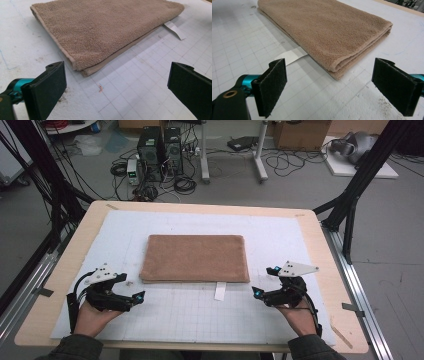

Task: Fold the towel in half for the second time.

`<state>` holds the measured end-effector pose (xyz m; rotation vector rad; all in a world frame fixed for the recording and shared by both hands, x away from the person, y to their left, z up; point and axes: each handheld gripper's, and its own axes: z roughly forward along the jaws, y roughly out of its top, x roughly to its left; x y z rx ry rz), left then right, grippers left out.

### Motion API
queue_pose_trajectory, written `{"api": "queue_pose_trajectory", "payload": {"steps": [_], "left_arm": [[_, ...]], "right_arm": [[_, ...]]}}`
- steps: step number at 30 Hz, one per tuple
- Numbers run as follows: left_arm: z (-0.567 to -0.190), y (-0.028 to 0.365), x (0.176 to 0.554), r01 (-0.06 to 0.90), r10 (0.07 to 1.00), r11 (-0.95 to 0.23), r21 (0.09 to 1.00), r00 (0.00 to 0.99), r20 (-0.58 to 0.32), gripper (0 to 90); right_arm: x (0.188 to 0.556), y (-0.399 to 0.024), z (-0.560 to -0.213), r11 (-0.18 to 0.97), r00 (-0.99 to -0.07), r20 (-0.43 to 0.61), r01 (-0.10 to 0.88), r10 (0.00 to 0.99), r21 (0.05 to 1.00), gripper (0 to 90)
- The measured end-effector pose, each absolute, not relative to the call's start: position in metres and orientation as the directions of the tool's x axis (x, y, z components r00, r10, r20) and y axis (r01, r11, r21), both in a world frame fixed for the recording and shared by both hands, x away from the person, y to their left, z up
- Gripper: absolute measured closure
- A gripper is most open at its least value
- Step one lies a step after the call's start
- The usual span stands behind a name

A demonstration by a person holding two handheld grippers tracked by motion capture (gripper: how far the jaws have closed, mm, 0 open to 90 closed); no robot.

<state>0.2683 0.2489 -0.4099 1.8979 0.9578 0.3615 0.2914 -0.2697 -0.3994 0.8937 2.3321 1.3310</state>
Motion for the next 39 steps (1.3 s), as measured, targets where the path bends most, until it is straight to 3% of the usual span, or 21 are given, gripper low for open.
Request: {"api": "queue_pose_trajectory", "payload": {"steps": [39], "left_arm": [[-0.413,0.259,0.243,0.467,0.748,-0.236,0.852,0.647,-0.148,1.7]], "right_arm": [[0.255,-0.305,-0.406,0.353,-0.744,0.046,0.369,0.667,0.860,11.3]]}}
